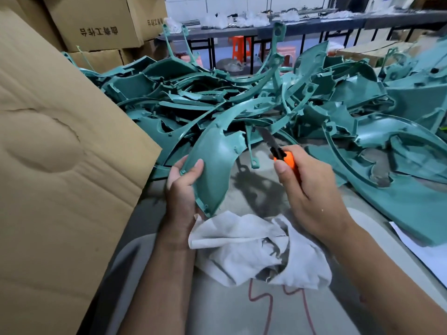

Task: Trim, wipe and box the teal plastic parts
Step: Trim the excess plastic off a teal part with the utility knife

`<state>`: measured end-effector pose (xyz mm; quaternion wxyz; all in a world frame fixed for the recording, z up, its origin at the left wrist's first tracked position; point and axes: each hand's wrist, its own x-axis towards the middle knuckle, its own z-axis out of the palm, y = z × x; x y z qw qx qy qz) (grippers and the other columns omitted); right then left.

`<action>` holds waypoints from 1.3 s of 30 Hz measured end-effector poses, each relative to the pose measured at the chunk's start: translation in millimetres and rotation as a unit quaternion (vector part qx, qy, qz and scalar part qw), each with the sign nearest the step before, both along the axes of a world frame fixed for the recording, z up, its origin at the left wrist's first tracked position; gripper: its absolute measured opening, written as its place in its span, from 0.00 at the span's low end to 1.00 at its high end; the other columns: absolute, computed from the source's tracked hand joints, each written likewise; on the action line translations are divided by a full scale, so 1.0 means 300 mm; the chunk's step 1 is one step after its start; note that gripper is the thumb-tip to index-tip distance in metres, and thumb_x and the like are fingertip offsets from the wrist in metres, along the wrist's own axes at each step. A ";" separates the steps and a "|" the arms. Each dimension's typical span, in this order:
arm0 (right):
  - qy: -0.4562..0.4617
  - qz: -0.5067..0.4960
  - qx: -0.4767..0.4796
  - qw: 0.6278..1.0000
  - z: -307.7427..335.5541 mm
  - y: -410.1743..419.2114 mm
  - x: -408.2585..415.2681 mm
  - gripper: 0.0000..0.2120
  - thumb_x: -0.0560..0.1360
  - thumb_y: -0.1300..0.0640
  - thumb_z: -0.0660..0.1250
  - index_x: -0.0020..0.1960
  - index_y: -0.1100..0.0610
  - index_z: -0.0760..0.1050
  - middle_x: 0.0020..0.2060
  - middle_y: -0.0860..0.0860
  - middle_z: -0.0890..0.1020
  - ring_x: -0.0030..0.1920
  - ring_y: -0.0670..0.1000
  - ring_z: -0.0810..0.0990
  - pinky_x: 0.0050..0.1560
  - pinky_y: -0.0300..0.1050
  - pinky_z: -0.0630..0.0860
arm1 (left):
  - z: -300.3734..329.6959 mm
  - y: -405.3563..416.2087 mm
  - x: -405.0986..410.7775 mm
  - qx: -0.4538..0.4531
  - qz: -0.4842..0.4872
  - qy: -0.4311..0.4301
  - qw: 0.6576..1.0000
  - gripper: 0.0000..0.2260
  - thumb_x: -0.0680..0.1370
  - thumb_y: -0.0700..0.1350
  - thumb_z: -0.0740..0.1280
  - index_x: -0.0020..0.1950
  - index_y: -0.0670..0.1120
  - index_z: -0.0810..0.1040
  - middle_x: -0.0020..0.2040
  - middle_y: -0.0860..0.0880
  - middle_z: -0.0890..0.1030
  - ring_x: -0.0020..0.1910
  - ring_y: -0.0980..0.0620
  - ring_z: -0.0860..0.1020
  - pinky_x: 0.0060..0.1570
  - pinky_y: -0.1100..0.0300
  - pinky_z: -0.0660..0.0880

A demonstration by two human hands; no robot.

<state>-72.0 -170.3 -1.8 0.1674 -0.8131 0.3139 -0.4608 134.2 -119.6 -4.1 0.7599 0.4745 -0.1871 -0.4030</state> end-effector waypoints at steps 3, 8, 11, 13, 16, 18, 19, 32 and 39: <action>0.040 0.035 -0.021 0.998 -0.003 0.021 0.022 0.14 0.86 0.50 0.57 0.47 0.57 0.72 0.34 0.44 0.71 0.34 0.46 0.70 0.36 0.43 0.66 | -0.004 -0.012 -0.031 0.004 0.008 0.010 1.000 0.08 0.80 0.39 0.68 0.59 0.46 0.76 0.54 0.42 0.84 0.44 0.50 0.85 0.41 0.59 0.80; 0.095 0.057 -0.027 0.993 -0.005 0.044 0.039 0.20 0.86 0.46 0.57 0.45 0.60 0.71 0.31 0.50 0.73 0.32 0.57 0.72 0.34 0.58 0.69 | 0.003 -0.015 -0.044 0.007 0.007 -0.024 1.000 0.15 0.81 0.40 0.68 0.67 0.41 0.74 0.60 0.38 0.82 0.52 0.44 0.84 0.45 0.57 0.82; 0.099 0.054 -0.037 0.993 0.000 0.050 0.040 0.21 0.85 0.43 0.54 0.46 0.60 0.71 0.31 0.49 0.72 0.31 0.57 0.72 0.33 0.58 0.69 | 0.009 -0.009 -0.045 0.010 -0.035 -0.010 0.999 0.17 0.82 0.39 0.65 0.70 0.38 0.73 0.55 0.39 0.82 0.44 0.46 0.82 0.37 0.60 0.81; 0.089 0.033 -0.046 0.994 0.001 0.044 0.035 0.20 0.85 0.44 0.54 0.47 0.59 0.71 0.30 0.48 0.72 0.30 0.55 0.72 0.33 0.55 0.69 | 0.017 -0.003 -0.044 0.006 -0.079 0.016 0.997 0.15 0.82 0.40 0.63 0.69 0.39 0.74 0.49 0.41 0.81 0.38 0.49 0.81 0.31 0.61 0.78; 0.061 -0.032 -0.066 0.995 -0.008 0.021 0.018 0.17 0.87 0.46 0.55 0.46 0.56 0.70 0.30 0.44 0.70 0.29 0.50 0.70 0.31 0.42 0.64 | 0.028 0.006 -0.035 -0.005 -0.097 0.050 0.994 0.19 0.83 0.40 0.61 0.73 0.36 0.70 0.47 0.42 0.79 0.31 0.52 0.79 0.27 0.65 0.74; 0.026 -0.094 -0.046 0.994 -0.014 -0.002 0.007 0.14 0.88 0.49 0.56 0.45 0.53 0.69 0.30 0.43 0.70 0.28 0.45 0.68 0.30 0.37 0.62 | 0.032 0.012 -0.029 -0.006 -0.081 0.056 0.995 0.20 0.83 0.40 0.62 0.75 0.36 0.69 0.51 0.40 0.79 0.34 0.51 0.79 0.29 0.65 0.74; 0.009 -0.119 -0.028 0.992 -0.014 -0.011 0.002 0.14 0.87 0.49 0.56 0.45 0.52 0.69 0.29 0.43 0.70 0.28 0.43 0.67 0.30 0.37 0.62 | 0.033 0.014 -0.027 -0.003 -0.066 0.056 0.996 0.20 0.83 0.40 0.63 0.75 0.38 0.70 0.54 0.40 0.79 0.38 0.50 0.80 0.31 0.64 0.75; 0.074 -0.012 -0.107 0.991 -0.005 0.046 0.051 0.17 0.86 0.47 0.56 0.45 0.57 0.72 0.31 0.44 0.70 0.29 0.49 0.70 0.31 0.41 0.65 | 0.043 0.010 -0.062 0.001 -0.082 0.072 0.994 0.11 0.83 0.37 0.62 0.66 0.40 0.75 0.47 0.43 0.80 0.37 0.48 0.80 0.28 0.63 0.78; -0.028 -0.190 -0.051 0.980 -0.007 -0.023 -0.003 0.15 0.87 0.50 0.57 0.44 0.54 0.68 0.29 0.42 0.68 0.26 0.42 0.66 0.29 0.37 0.57 | 0.033 0.016 -0.055 -0.020 -0.103 0.056 0.993 0.17 0.83 0.38 0.62 0.72 0.37 0.72 0.53 0.40 0.79 0.38 0.48 0.79 0.30 0.63 0.77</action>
